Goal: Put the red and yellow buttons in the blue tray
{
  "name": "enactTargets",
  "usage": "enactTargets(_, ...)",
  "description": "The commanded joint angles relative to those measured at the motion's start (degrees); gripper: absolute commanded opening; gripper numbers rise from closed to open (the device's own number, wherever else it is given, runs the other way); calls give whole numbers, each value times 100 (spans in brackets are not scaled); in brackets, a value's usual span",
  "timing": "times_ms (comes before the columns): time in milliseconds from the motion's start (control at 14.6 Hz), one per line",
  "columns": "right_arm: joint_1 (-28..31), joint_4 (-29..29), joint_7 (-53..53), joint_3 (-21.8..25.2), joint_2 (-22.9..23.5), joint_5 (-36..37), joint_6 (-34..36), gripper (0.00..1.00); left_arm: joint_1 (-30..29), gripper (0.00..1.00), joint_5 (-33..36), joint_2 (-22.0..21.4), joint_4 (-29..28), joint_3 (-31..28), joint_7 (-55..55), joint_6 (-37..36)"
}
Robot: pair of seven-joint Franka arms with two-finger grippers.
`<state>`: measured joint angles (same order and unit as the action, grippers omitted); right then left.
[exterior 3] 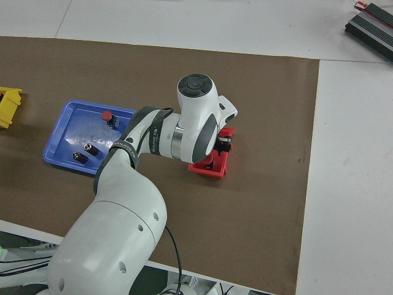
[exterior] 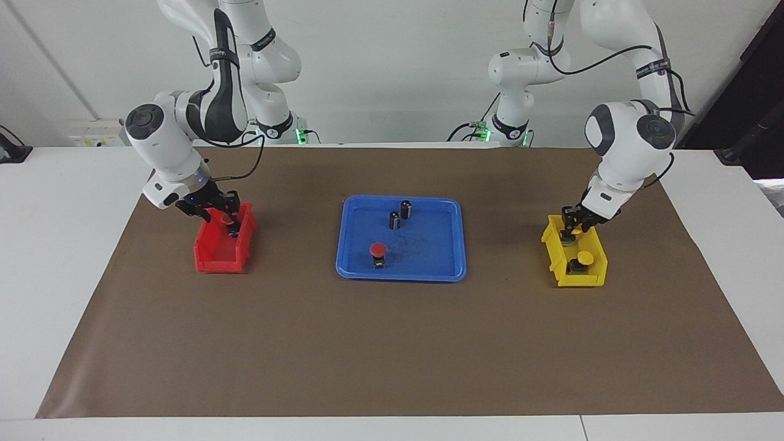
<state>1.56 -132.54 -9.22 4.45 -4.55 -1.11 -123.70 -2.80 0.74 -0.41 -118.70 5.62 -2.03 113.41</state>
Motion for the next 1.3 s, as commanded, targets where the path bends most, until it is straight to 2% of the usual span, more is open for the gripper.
enactTargets(0, 2, -455, 8, -58, -265, -65, -416, 66, 279, 10, -48, -65, 1083, 35, -454, -1153)
enactTargets(274, -7, -720, -35, -58, -353, -65, -655, 62, 1753, 9, -433, -47, 1060, 62, -2281, -637)
enactTargets(342, -7, -729, -36, -58, -353, -65, -655, 57, 2105, 9, -722, 32, 1034, 62, -2650, -366)
enactTargets(479, -7, -729, -53, -58, -353, -65, -681, 42, 2790, 9, -847, 312, 1025, 53, -3362, 196)
enactTargets(685, -7, -729, -53, -58, -336, -65, -857, 16, 3206, 9, -847, 655, 1024, 53, -3612, 620)
enactTargets(753, -7, -686, -71, -49, -310, -56, -831, 14, 3311, 9, -830, 735, 1024, 45, -3629, 664)
enactTargets(890, -7, -336, -97, -58, -205, -47, -534, 14, 3592, 9, -481, 937, 1121, 36, -3656, 647)
enactTargets(1096, -208, 648, -10, -93, -55, -47, 388, 14, 3611, 9, -338, 1192, 1296, 36, -3656, 674)
enactTargets(1233, -454, 1333, 454, -102, 164, -56, 959, 14, 3620, 9, -329, 1350, 1323, 36, -3665, 770)
